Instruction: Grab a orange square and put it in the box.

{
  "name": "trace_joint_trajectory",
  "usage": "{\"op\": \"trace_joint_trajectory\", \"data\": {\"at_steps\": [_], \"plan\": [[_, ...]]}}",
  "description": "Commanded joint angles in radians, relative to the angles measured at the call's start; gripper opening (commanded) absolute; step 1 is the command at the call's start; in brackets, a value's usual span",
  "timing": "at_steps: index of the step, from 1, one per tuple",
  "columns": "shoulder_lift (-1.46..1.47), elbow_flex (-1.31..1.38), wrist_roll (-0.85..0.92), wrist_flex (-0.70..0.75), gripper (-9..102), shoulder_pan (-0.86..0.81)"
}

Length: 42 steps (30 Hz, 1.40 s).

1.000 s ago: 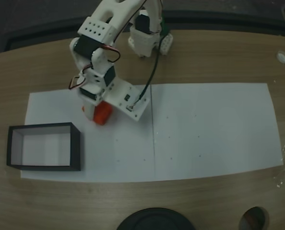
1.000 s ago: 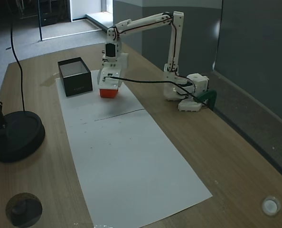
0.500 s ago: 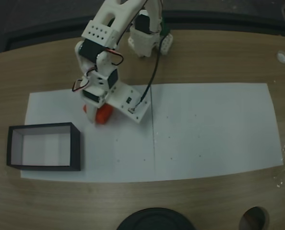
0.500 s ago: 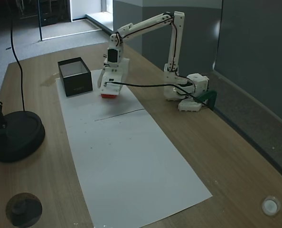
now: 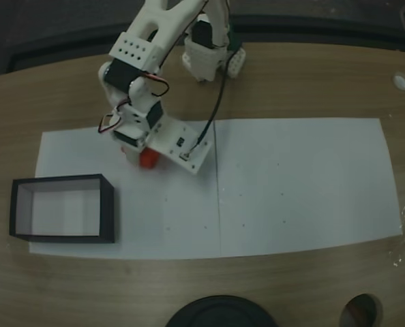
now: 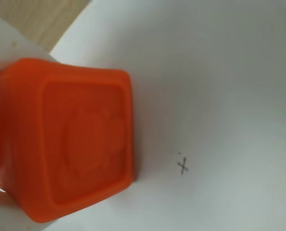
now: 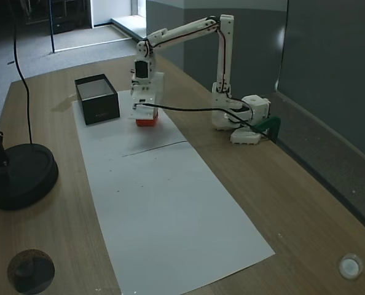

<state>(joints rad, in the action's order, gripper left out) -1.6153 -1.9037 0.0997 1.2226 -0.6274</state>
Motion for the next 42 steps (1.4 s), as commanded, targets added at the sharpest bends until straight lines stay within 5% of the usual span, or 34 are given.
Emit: {"op": "trace_joint_trajectory", "data": {"at_steps": [1,9,13,35,42], "plan": [[-0.014,0.209,-0.005,0.103,13,0.000],[0.002,0.781,-0.005,0.448,14,0.002],[0.003,0.963,0.006,0.477,14,0.006],[0.419,1.055,0.005,-0.035,14,-0.078],[0.538,1.065,0.008,-0.100,14,-0.114]]}}
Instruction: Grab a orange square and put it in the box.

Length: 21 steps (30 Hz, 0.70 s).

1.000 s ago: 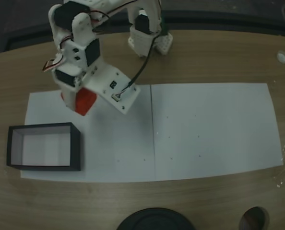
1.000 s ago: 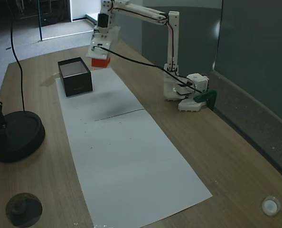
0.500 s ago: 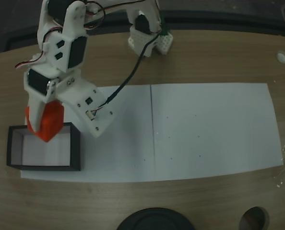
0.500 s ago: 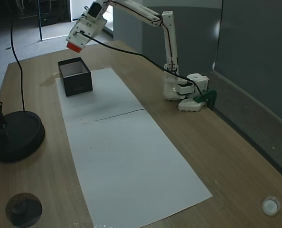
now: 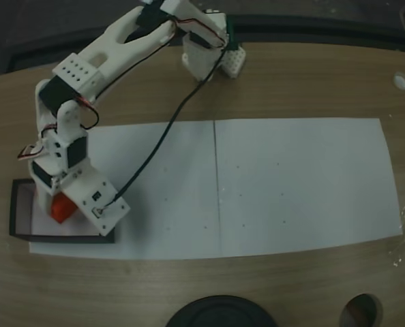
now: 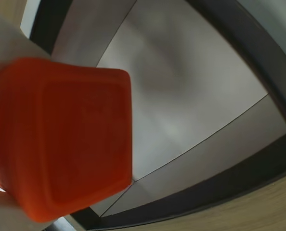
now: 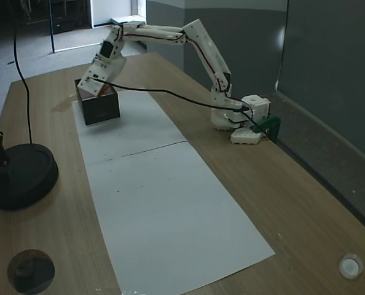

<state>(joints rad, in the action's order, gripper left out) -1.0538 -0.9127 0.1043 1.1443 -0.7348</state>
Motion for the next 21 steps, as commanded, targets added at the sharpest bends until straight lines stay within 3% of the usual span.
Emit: {"op": "trace_joint_trajectory", "data": {"at_steps": [1,12,18,21], "plan": [[-0.012,0.089,0.003,-0.014,15,-0.006],[0.020,0.137,0.014,0.034,29,-0.023],[0.021,0.296,0.014,0.196,29,-0.021],[0.021,0.451,0.002,0.339,21,-0.015]]}}
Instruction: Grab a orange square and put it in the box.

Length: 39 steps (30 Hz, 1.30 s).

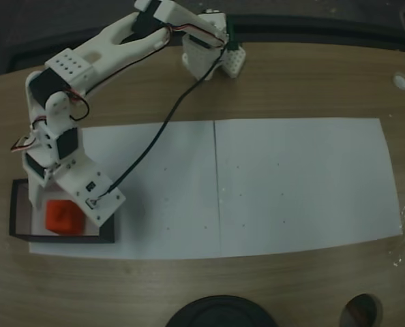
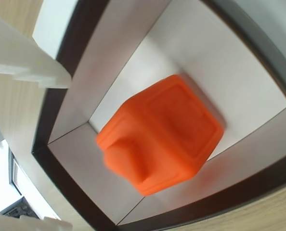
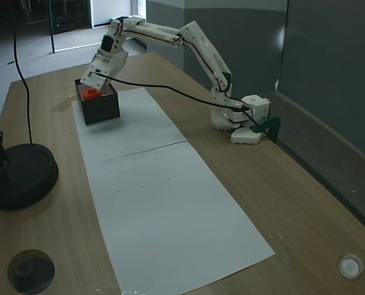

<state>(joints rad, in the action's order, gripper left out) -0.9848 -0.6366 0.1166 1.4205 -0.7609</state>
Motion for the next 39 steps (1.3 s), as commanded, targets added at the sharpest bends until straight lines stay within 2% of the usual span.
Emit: {"op": "trace_joint_trajectory", "data": {"at_steps": [1,3,5,7,10,14,17,28,34,39], "plan": [[-0.048,0.236,-0.025,0.114,17,0.014],[-0.048,0.385,-0.071,0.207,9,0.014],[-0.048,0.540,-0.078,0.307,7,0.031],[-0.063,0.629,-0.080,0.325,5,0.040],[-0.181,0.583,-0.075,0.324,5,0.041],[-0.413,0.370,-0.081,0.321,5,0.100],[-0.618,0.169,-0.083,0.321,5,0.210],[-1.327,-0.552,-0.083,0.308,0,0.842],[-1.638,-0.853,-0.075,0.305,0,0.873],[-1.904,-1.040,-0.075,0.233,0,0.873]]}}
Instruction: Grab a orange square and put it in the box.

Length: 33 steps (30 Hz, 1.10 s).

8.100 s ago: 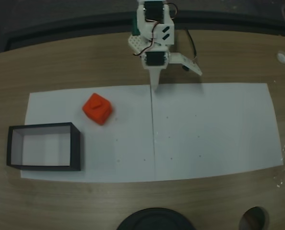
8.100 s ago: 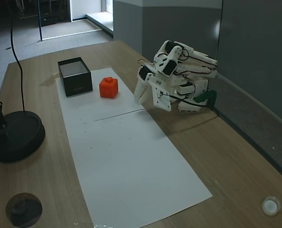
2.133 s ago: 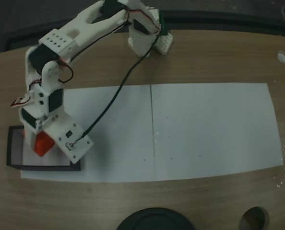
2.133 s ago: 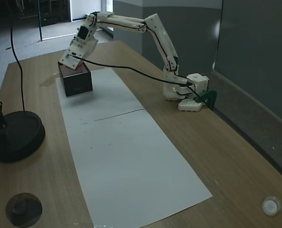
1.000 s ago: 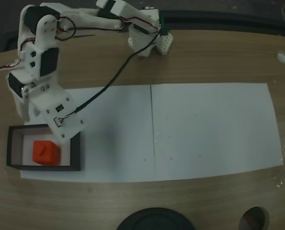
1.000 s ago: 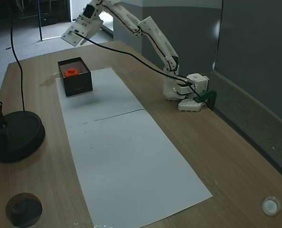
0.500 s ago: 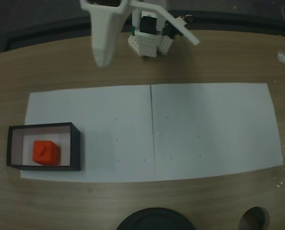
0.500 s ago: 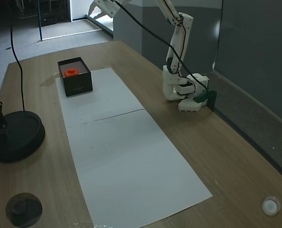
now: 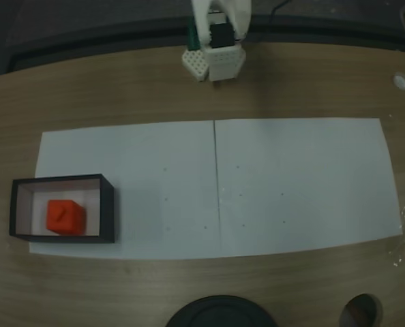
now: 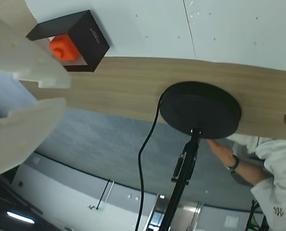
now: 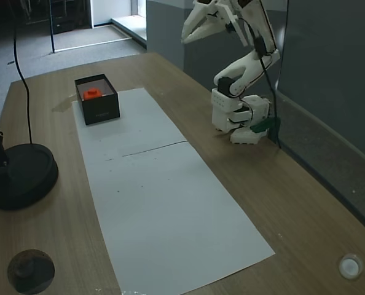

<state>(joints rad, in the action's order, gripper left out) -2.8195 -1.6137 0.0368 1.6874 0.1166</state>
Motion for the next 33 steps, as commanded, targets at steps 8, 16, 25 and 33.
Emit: {"op": "trace_joint_trajectory", "data": {"at_steps": [8,16,25,33], "plan": [[-0.344,-0.336,0.005,-0.058,0,-0.003],[-0.560,-0.399,0.005,-0.103,0,-0.002],[-0.657,-0.469,0.003,-0.253,0,-0.149],[-0.657,-0.902,0.002,-0.460,0,-0.201]]}}
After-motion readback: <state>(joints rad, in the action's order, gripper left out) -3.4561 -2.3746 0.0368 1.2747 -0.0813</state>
